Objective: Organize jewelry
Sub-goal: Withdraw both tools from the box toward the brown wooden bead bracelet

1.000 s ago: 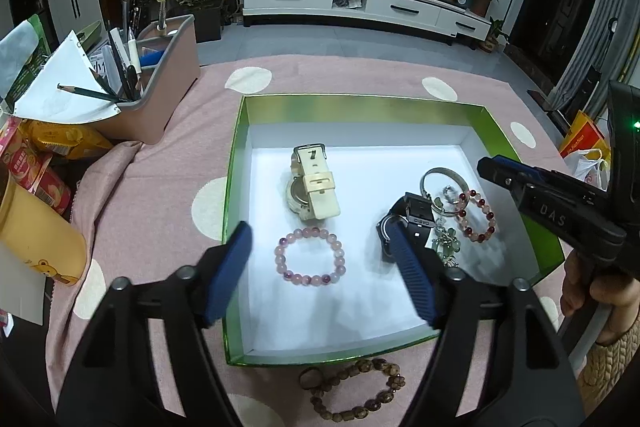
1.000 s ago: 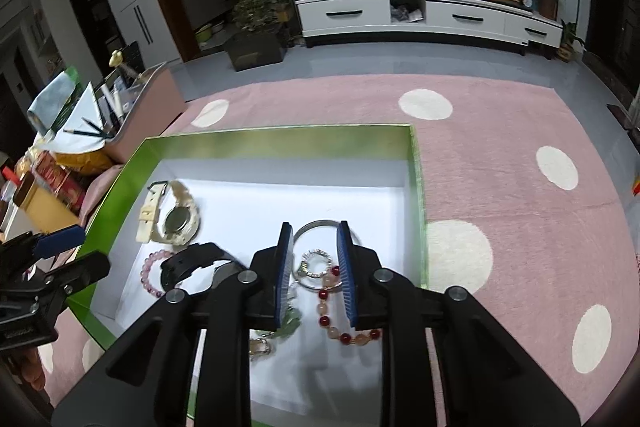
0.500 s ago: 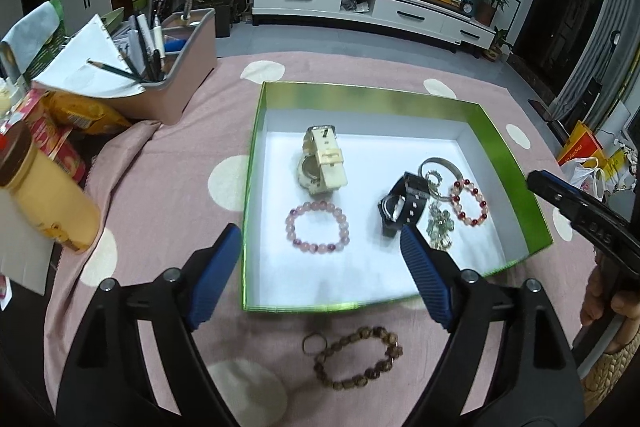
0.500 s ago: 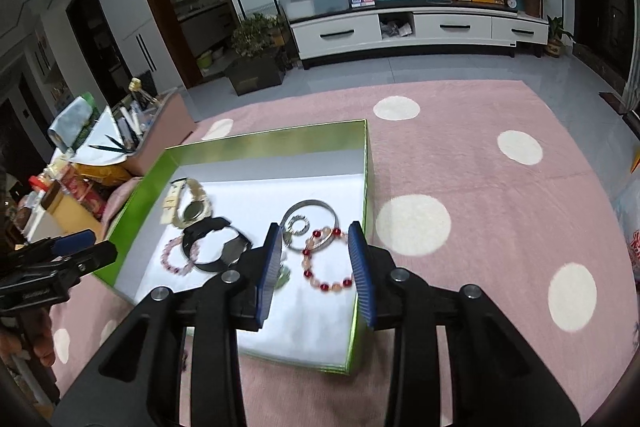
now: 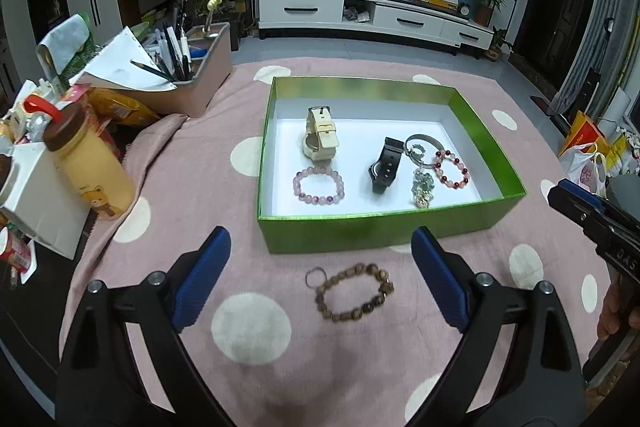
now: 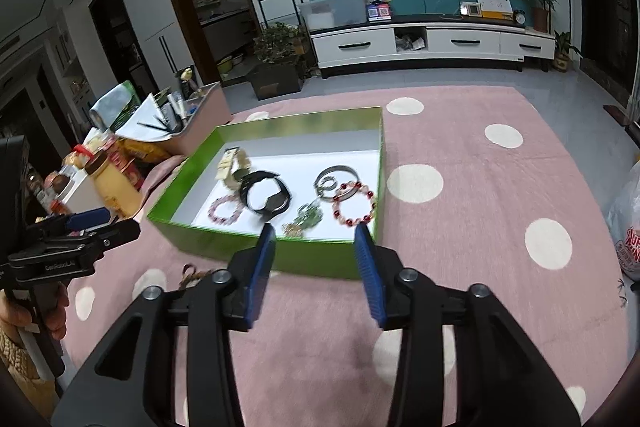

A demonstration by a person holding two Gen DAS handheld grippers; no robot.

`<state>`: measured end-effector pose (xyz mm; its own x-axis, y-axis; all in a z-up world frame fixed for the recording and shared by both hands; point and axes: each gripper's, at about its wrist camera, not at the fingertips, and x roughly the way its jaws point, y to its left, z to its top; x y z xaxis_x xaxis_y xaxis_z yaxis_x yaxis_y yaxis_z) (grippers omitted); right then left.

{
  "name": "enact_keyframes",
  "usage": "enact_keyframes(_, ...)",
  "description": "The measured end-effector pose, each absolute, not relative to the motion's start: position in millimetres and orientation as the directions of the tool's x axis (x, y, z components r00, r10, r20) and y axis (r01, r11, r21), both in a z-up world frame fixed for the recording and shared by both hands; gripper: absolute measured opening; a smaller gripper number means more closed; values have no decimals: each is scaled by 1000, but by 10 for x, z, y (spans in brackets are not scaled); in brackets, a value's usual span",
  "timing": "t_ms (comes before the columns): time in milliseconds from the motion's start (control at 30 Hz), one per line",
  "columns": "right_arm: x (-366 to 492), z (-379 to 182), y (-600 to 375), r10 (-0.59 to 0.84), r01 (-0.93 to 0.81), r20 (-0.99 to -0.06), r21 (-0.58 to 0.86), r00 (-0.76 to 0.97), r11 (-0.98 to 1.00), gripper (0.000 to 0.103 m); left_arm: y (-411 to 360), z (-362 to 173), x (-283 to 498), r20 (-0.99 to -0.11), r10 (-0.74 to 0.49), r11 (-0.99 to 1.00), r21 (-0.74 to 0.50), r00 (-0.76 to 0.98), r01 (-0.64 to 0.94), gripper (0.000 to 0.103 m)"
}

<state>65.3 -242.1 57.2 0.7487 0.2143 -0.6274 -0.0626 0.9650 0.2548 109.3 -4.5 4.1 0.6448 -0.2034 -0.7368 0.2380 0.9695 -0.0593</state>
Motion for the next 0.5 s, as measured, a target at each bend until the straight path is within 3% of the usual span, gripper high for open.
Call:
enact_keyframes(233, 362, 601, -2204, 247, -106, -630, 253, 736, 962, 60, 16, 98, 817, -721, -194, 972, -52, 666, 228, 101)
enact_keyframes(500, 204, 495, -2023, 272, -128, -661, 259, 699, 957, 67, 123, 23, 634, -733, -197, 974, -69, 650, 218, 101)
